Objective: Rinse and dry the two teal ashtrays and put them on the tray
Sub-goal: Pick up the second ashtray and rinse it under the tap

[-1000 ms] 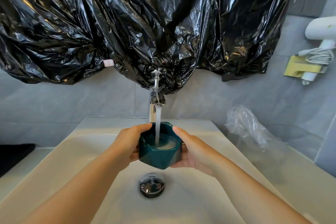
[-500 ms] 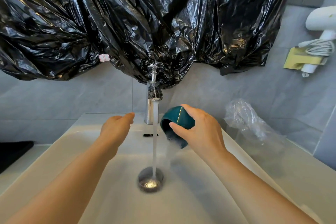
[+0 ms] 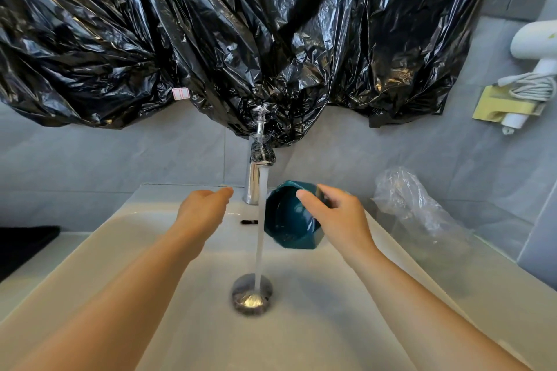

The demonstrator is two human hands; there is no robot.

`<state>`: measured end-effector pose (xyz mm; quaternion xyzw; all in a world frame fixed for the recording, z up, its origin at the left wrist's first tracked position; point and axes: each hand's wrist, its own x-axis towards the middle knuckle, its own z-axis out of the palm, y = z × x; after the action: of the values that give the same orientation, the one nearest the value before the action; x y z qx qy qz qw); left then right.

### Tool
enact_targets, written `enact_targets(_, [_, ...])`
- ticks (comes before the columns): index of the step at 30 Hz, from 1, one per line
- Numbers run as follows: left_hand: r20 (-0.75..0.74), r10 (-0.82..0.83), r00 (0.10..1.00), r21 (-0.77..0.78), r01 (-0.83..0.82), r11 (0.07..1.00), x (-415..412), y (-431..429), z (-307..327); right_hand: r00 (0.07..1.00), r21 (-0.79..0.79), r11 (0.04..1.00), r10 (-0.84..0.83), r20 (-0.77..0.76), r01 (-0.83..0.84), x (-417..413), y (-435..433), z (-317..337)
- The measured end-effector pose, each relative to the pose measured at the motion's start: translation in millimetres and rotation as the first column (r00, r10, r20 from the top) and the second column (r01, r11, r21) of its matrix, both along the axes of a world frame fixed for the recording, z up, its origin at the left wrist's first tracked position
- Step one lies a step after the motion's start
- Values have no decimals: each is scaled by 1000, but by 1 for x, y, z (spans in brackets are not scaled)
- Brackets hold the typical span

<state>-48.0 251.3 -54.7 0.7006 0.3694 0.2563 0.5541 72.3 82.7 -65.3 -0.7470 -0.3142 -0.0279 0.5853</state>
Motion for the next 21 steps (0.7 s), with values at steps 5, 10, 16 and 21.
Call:
enact_targets(5, [-66, -89, 994, -121, 81, 989, -2, -6, 2, 833, 93, 992, 124, -540, -88, -13, 14, -3])
enact_targets(10, [-165, -197, 966, -236, 156, 959, -6, -3, 6, 685, 179, 971, 238, -688, -157, -21, 20, -6])
enact_targets(16, [-206, -354, 912, -324, 278, 905, -10, -6, 7, 542, 278, 942, 337, -770, -189, -26, 23, -10])
enact_targets(21, [-149, -329, 933, -342, 263, 902, -11, -6, 11, 491, 329, 921, 389, -779, -208, -27, 25, -13])
